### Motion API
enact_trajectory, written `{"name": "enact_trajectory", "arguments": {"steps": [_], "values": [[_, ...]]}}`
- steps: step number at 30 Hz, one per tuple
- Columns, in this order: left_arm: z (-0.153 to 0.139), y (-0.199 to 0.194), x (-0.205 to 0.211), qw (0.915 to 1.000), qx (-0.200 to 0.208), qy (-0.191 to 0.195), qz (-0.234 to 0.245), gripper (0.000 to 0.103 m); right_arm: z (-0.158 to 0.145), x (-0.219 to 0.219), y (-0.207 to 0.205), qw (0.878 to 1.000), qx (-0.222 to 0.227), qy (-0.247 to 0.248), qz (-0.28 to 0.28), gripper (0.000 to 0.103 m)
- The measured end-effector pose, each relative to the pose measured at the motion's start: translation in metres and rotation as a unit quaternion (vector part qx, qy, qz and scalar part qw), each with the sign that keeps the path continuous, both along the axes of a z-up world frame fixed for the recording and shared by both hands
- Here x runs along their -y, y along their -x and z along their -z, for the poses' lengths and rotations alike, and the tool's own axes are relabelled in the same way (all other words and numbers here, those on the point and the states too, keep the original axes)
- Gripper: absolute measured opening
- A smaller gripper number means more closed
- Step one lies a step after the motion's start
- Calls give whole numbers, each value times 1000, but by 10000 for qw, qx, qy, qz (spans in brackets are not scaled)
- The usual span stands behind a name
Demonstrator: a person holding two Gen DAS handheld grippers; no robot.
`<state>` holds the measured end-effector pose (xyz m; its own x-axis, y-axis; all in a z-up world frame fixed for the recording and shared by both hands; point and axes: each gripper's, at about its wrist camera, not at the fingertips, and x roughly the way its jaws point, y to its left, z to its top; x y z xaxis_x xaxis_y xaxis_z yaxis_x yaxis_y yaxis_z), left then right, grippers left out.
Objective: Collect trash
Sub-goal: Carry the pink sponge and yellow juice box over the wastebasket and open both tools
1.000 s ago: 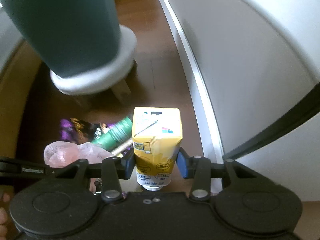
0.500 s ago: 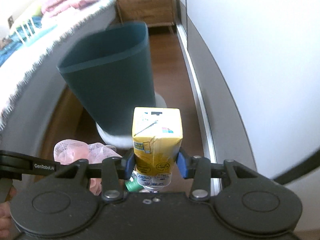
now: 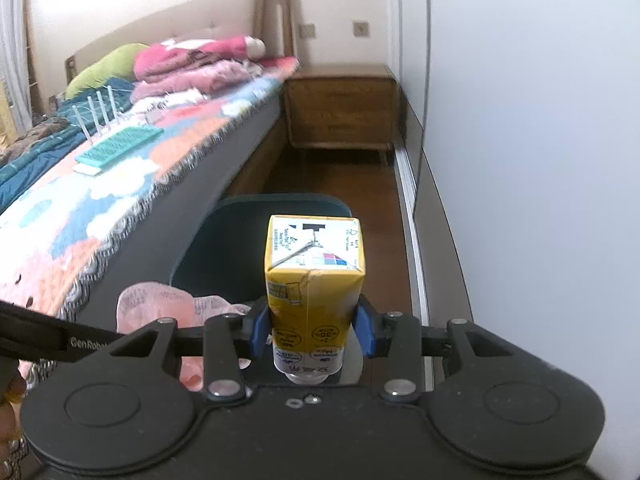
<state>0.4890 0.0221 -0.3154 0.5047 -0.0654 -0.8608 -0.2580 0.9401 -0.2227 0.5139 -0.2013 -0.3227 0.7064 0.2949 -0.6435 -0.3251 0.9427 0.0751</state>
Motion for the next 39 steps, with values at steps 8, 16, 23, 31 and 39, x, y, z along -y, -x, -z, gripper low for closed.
{"name": "enact_trajectory", "arguments": {"steps": [8, 16, 23, 31, 39], "values": [[-28, -58, -17, 9983, 527, -193, -146, 12, -12, -23, -43, 9994, 278, -10, -181, 42], [10, -110, -22, 9994, 293, -142, -91, 12, 18, -44, -73, 9984, -4, 269, -493, 42], [51, -127, -9, 9990, -80, -426, 140, 12, 48, -57, -89, 9952, -341, 605, -686, 42], [92, -132, 0, 9961, -568, -602, 318, 12, 72, -61, -94, 9904, -746, 855, -789, 42], [112, -134, 1, 9941, -833, -574, 396, 12, 85, -66, -93, 9858, -988, 1040, -875, 42]]}}
